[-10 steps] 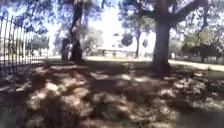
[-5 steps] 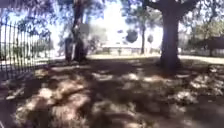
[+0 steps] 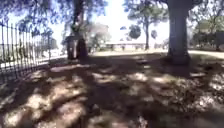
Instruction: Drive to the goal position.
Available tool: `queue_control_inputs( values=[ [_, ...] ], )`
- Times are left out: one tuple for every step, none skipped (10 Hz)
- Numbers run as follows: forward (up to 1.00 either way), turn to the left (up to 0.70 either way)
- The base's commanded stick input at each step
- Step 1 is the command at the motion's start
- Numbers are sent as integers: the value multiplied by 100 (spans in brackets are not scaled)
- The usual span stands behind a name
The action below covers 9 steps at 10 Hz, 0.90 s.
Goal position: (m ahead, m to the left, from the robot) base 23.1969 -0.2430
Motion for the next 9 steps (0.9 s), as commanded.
queue_control_inputs(
  values=[
    [70,0],
    [70,0],
    [70,0],
    [70,0],
    [70,0],
    [70,-20],
    [70,-33],
    [70,-29],
    [70,-10]
  ],
)
